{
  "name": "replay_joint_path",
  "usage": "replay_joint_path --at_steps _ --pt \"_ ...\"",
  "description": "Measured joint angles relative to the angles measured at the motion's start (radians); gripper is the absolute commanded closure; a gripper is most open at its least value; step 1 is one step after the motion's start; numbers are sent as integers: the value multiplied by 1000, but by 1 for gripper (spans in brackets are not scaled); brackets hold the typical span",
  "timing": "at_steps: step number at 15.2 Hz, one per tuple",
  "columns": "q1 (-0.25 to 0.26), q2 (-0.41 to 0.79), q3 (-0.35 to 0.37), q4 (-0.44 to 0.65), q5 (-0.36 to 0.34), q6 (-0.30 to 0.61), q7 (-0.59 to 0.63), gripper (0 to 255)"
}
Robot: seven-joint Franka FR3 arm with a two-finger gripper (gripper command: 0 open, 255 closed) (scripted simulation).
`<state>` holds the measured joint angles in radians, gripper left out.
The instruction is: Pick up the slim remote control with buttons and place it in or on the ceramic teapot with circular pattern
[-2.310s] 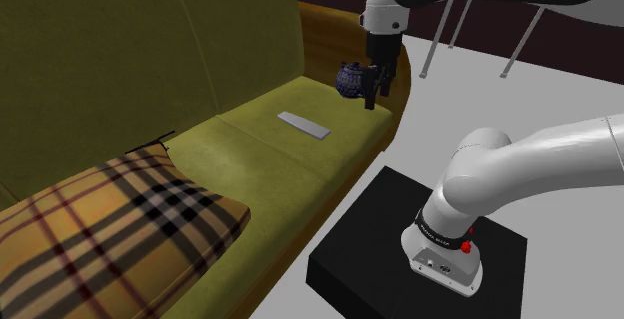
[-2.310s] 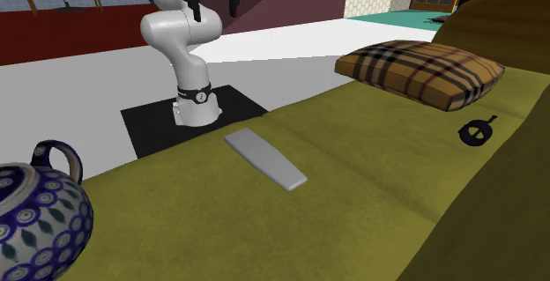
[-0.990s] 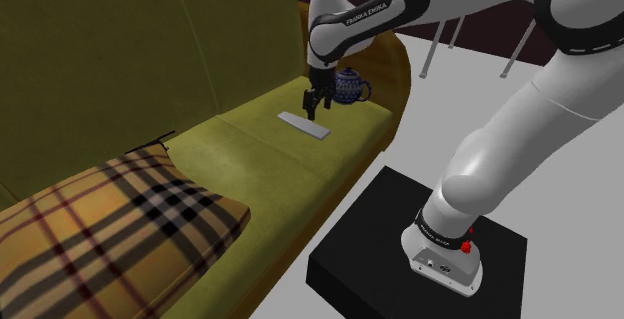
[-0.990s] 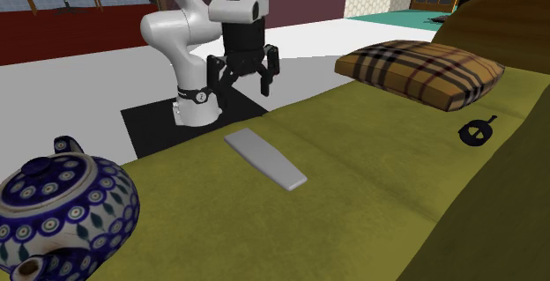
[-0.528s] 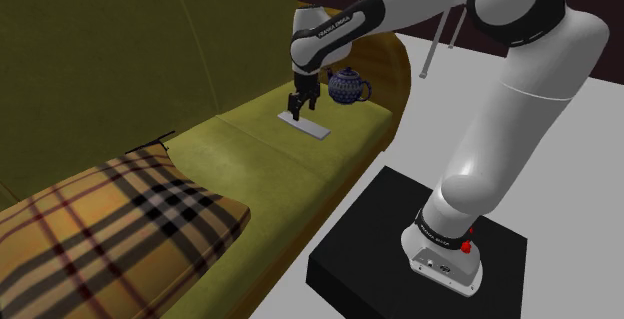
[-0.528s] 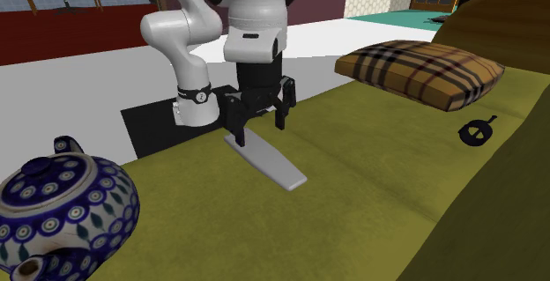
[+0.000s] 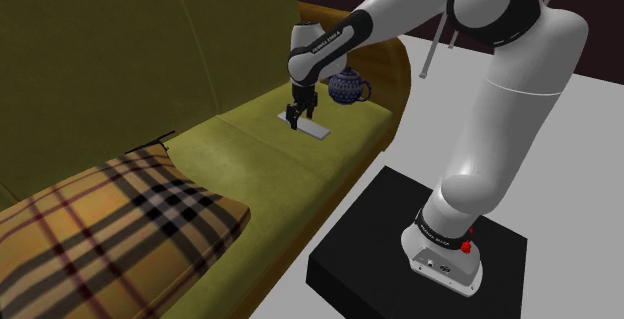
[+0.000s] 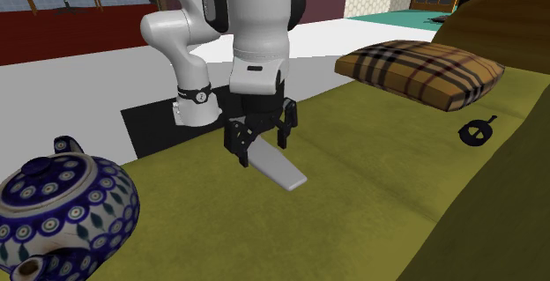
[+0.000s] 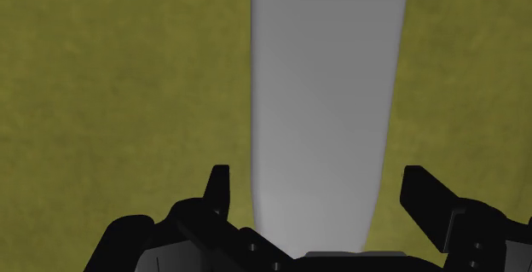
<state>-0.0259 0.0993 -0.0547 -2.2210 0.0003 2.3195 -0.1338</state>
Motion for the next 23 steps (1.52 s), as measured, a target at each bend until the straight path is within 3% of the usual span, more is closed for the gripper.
replay_joint_path --at_steps 6,7,17,23 --pt "0 5 0 -3 0 9 -1 0" --pt "0 5 0 -3 0 9 -1 255" --pt "0 6 0 -3 0 9 -1 255" --pt "1 -34 0 18 -3 -52 3 255"
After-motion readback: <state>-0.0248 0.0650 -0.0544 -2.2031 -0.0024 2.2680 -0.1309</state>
